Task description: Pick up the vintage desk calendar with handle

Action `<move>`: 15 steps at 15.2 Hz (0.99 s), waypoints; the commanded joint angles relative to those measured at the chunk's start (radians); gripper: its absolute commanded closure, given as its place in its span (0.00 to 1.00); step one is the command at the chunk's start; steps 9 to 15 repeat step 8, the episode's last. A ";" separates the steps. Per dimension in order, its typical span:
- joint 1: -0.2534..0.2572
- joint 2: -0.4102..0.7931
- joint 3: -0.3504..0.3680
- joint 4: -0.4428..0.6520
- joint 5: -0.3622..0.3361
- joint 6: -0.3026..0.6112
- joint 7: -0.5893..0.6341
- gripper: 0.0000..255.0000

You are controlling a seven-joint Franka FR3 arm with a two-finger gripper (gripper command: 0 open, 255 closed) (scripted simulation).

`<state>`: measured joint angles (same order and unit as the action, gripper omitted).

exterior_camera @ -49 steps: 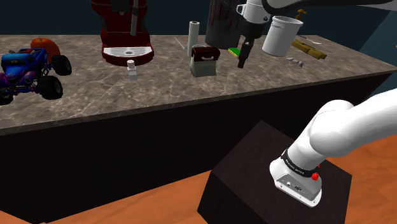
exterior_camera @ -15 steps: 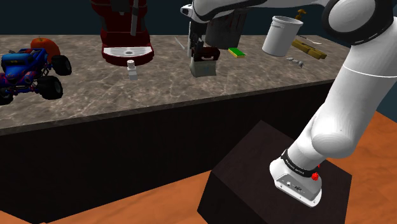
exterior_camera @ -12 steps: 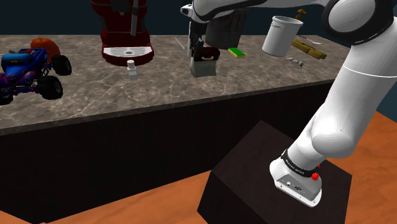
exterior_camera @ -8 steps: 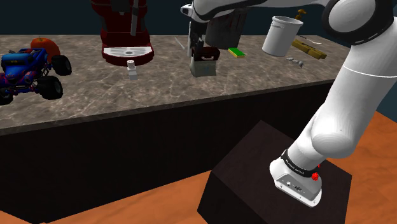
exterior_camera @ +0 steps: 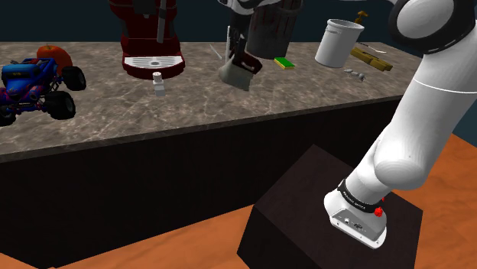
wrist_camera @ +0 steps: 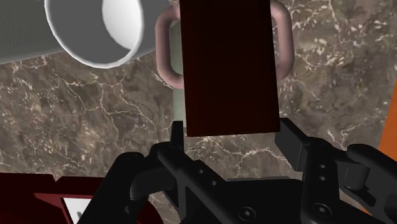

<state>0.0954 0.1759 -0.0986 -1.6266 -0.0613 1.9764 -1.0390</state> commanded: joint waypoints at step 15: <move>-0.001 0.005 0.000 0.105 0.003 -0.098 -0.007 1.00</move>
